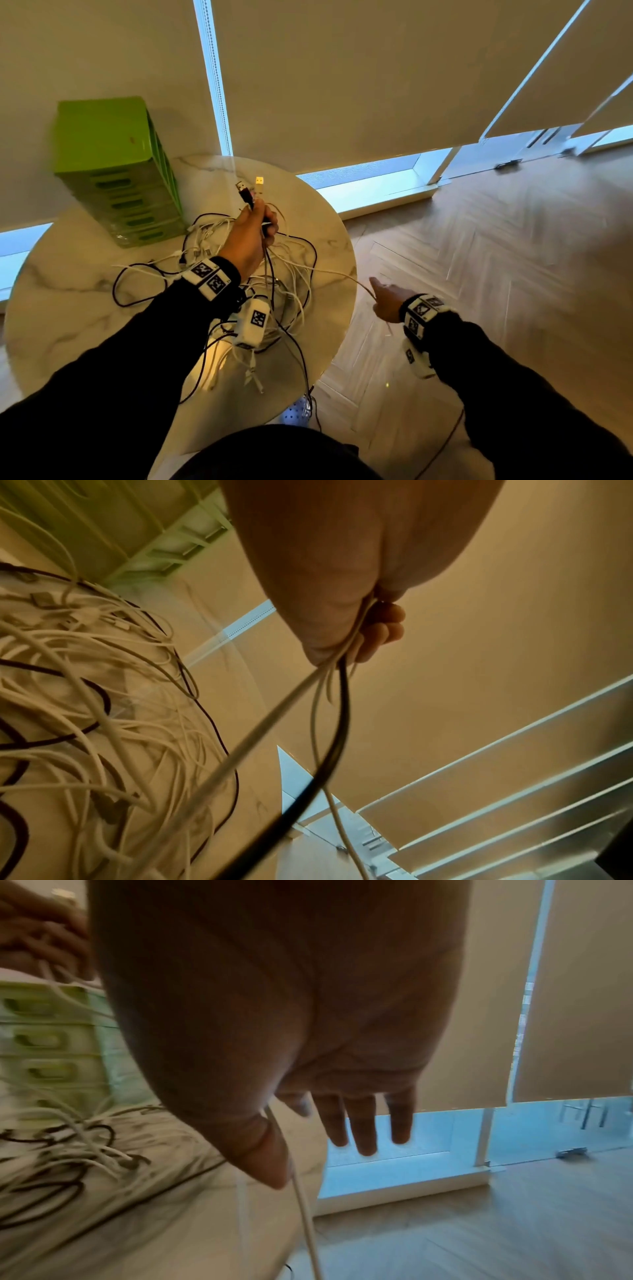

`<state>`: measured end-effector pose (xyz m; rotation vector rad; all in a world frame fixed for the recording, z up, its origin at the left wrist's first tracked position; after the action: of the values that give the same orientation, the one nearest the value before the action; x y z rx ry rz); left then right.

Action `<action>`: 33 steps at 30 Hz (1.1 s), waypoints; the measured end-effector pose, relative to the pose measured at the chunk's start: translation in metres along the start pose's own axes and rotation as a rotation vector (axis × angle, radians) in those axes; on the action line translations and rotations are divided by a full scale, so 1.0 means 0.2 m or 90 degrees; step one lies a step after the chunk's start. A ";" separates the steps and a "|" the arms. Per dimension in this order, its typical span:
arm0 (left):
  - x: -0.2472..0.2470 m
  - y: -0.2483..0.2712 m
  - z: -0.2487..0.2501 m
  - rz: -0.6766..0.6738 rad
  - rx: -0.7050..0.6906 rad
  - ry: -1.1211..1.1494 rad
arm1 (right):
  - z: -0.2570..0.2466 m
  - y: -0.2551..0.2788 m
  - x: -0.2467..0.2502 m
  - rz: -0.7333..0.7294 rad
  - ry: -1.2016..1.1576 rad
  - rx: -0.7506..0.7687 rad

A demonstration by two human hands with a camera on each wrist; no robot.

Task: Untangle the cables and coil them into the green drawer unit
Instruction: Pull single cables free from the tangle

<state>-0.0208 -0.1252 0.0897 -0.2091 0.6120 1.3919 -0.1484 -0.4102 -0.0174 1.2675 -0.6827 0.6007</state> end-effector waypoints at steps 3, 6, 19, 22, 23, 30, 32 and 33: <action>-0.08 0.04 -0.05 -0.042 0.029 0.026 | -0.29 0.08 0.16 0.135 -0.099 0.182; -0.13 0.06 -0.09 -0.068 0.048 0.042 | -0.63 0.17 0.32 0.189 -0.229 0.355; -0.02 0.07 -0.01 -0.029 0.010 -0.029 | -0.31 0.17 0.49 0.213 -0.474 0.165; -0.06 0.08 0.02 -0.075 0.009 0.000 | -0.27 0.10 0.21 -0.104 -0.117 0.095; -0.09 0.09 0.02 -0.098 0.012 0.010 | -0.26 0.10 0.16 -0.149 -0.067 0.097; -0.30 0.21 0.05 -0.231 0.093 0.026 | -0.83 0.33 0.46 -0.040 -0.379 0.425; -0.29 0.23 0.09 -0.239 0.109 0.031 | -0.98 0.37 0.44 -0.136 -0.421 0.488; -0.28 0.23 0.11 -0.240 0.119 0.041 | -1.01 0.39 0.41 -0.187 -0.427 0.506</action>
<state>-0.0622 -0.1537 0.1473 -0.2074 0.7119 0.9616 -0.1251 -0.1938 0.0630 2.3205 -0.8057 0.1751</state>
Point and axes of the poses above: each hand's wrist, its own y-axis away from the middle knuckle, its own x-axis out of the back of the hand, z = x × y, the point moved 9 cm from there along -y, towards the middle knuckle, and after that the axes turned 10 degrees about y, right-handed, at the moved point
